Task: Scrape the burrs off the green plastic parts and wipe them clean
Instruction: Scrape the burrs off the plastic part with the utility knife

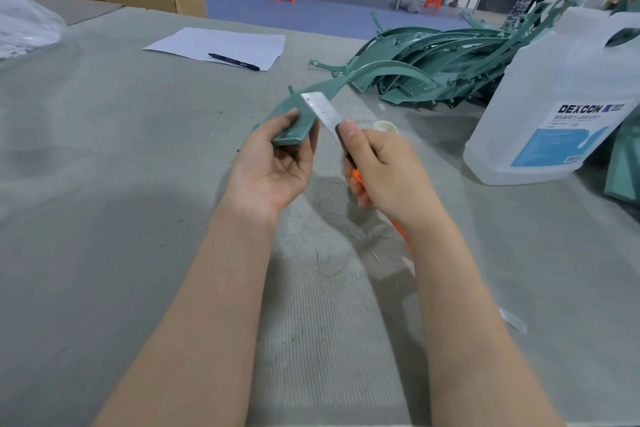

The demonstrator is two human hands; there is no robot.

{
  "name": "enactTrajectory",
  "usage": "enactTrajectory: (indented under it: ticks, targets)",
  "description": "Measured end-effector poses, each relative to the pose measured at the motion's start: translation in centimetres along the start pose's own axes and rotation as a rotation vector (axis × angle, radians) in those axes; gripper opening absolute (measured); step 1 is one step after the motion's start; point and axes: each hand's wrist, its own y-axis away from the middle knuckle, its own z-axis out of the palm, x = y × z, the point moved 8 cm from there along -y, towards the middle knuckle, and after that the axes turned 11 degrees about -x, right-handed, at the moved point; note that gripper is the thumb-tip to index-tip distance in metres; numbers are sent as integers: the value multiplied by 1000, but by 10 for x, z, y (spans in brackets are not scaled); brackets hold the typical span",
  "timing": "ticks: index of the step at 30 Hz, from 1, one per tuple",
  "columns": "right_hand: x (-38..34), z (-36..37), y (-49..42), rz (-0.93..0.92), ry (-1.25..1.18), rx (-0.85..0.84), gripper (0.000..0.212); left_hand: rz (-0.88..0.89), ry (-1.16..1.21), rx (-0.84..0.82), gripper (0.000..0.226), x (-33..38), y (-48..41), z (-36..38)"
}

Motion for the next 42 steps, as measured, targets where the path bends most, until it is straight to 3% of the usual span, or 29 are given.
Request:
enactTrajectory:
  ticks: [10,17,25,42]
  targets:
    - [-1,7,-1,17,66,-37,55,-6,12,6,20,-2,-1,1]
    - [-2,12,-1,11,76,-74,54,70,-62,40,11,6,-2,-4]
    - [2,-1,-1,29,87,32,56,135,-220,43,8,15,-1,0]
    - [3,16,-2,45,61,-115,53,148,-153,72,20,14,0,-3]
